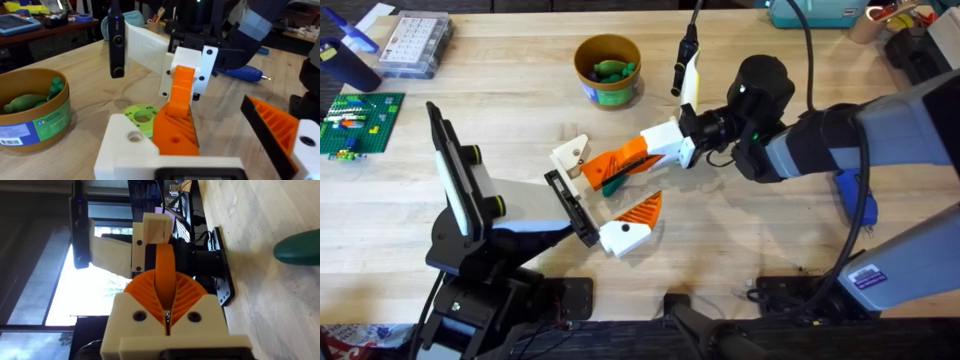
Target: Pick up the gripper from the table and insert it into the empty holder that is missing its gripper. Then pick up a screw, insert it into the mounting hole, and use the screwdriver to tighten it. Finally, clean up the table by picking up the vegetable and placing it into the bucket.
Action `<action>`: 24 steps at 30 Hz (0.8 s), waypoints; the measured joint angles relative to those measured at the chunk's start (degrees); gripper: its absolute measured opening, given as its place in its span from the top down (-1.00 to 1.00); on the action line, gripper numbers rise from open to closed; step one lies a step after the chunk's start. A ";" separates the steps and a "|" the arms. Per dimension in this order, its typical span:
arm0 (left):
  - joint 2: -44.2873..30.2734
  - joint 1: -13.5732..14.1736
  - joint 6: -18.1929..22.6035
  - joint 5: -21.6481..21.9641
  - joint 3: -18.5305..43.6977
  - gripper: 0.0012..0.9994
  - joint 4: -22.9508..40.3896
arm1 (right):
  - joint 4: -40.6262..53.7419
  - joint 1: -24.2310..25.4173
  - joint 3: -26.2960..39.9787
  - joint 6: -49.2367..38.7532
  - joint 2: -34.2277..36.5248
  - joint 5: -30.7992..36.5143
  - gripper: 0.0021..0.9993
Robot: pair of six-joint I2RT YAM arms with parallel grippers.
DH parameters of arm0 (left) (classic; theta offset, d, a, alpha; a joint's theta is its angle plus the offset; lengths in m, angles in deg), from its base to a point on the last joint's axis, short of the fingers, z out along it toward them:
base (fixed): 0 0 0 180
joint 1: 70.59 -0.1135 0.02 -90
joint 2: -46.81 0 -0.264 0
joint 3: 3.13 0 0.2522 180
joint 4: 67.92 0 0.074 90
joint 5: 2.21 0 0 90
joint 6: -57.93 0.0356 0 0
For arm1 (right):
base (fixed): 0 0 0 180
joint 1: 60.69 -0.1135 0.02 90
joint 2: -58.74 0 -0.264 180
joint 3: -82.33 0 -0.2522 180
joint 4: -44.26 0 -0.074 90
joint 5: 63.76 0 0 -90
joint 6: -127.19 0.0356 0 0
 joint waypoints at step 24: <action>-0.09 -0.42 -0.78 1.73 0.08 -0.98 0.14 | 0.31 0.24 1.05 2.29 0.00 2.30 0.98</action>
